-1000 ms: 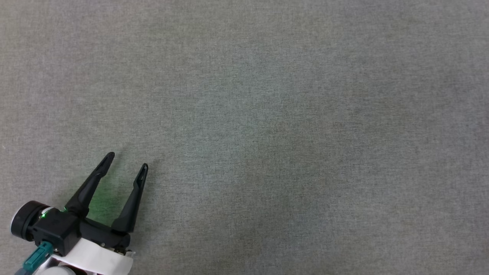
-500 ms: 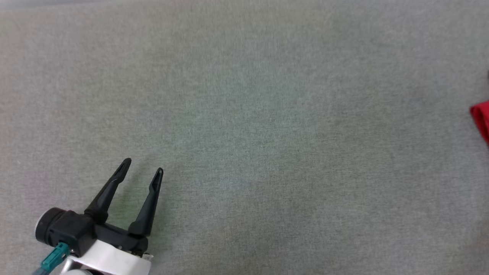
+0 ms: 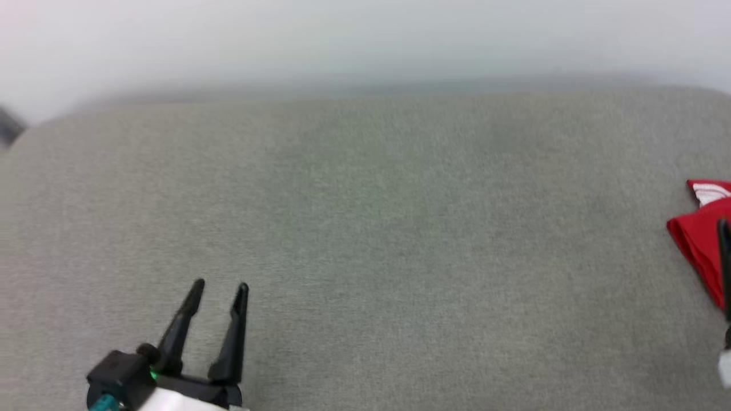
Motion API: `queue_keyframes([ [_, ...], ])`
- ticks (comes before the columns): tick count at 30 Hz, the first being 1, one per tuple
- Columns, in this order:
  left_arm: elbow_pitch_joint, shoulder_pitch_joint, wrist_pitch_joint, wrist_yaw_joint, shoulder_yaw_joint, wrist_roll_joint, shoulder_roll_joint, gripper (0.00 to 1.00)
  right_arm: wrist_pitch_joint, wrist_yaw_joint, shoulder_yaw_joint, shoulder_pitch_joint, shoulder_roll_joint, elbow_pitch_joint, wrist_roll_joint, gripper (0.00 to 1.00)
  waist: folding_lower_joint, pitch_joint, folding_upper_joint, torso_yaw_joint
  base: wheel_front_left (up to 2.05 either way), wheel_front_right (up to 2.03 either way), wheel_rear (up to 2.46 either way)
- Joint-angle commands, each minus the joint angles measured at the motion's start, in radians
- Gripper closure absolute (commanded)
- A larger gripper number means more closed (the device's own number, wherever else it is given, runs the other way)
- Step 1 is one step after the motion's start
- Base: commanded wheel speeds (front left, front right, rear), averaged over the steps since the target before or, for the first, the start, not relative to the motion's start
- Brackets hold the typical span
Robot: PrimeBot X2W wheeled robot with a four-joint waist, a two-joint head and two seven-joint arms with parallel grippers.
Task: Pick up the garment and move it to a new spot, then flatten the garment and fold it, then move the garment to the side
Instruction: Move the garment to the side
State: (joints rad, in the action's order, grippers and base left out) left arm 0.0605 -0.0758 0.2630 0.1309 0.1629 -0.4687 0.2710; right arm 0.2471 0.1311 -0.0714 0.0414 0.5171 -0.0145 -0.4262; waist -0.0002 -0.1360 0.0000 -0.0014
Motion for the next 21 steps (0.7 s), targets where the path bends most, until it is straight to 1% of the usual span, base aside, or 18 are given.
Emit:
queue_keyframes([
  [1,0.003,-0.023,0.001,0.0,-0.001,0.018,-0.02,0.0,0.011,-0.001,-0.01,-0.063,-0.038,0.035,0.02,0.0,0.0002,0.056,0.0,0.041,0.0,0.0,0.0],
  [3,-0.001,-0.047,0.001,-0.001,-0.013,0.036,-0.03,0.0,0.018,-0.001,-0.027,-0.137,-0.085,0.076,0.059,0.0,0.0002,0.081,0.0,0.055,0.0,0.0,0.0],
  [6,0.003,-0.079,0.002,0.0,-0.024,0.071,-0.047,0.0,0.016,-0.001,-0.084,-0.218,-0.194,0.175,0.126,0.0,0.0002,0.114,0.0,0.072,0.0,0.0,0.0],
  [9,0.018,-0.115,0.001,0.0,-0.042,0.101,-0.061,0.0,0.017,-0.001,-0.085,-0.3,-0.27,0.257,0.204,0.0,0.0002,0.136,0.0,0.085,0.0,0.0,0.0],
  [11,0.027,-0.132,0.002,0.0,-0.053,0.13,-0.061,0.0,0.017,-0.001,-0.09,-0.338,-0.322,0.292,0.229,0.0,0.0002,0.142,0.0,0.089,0.0,0.0,0.0],
  [12,0.029,-0.139,0.002,-0.001,-0.066,0.138,-0.068,0.0,0.017,-0.001,-0.082,-0.359,-0.331,0.308,0.246,0.0,0.0002,0.144,0.0,0.092,0.0,0.0,0.0],
  [14,0.032,-0.153,0.002,0.0,-0.086,0.156,-0.08,0.0,0.017,-0.001,-0.093,-0.387,-0.375,0.326,0.263,0.0,0.0002,0.149,0.0,0.097,0.0,0.0,0.0],
  [17,0.038,-0.169,0.002,0.0,-0.118,0.185,-0.09,0.0,0.017,-0.001,-0.093,-0.422,-0.408,0.346,0.295,0.0,0.0002,0.152,0.0,0.099,0.0,0.0,0.0],
  [19,0.043,-0.175,0.002,0.0,-0.13,0.203,-0.096,0.0,0.017,-0.001,-0.071,-0.446,-0.419,0.337,0.31,0.0,0.0002,0.154,0.0,0.099,0.0,0.0,0.0],
  [21,0.044,-0.184,0.002,0.0,-0.138,0.218,-0.1,0.0,0.017,-0.001,-0.074,-0.45,-0.428,0.334,0.319,0.0,0.0002,0.154,0.0,0.095,0.0,0.0,0.0],
])
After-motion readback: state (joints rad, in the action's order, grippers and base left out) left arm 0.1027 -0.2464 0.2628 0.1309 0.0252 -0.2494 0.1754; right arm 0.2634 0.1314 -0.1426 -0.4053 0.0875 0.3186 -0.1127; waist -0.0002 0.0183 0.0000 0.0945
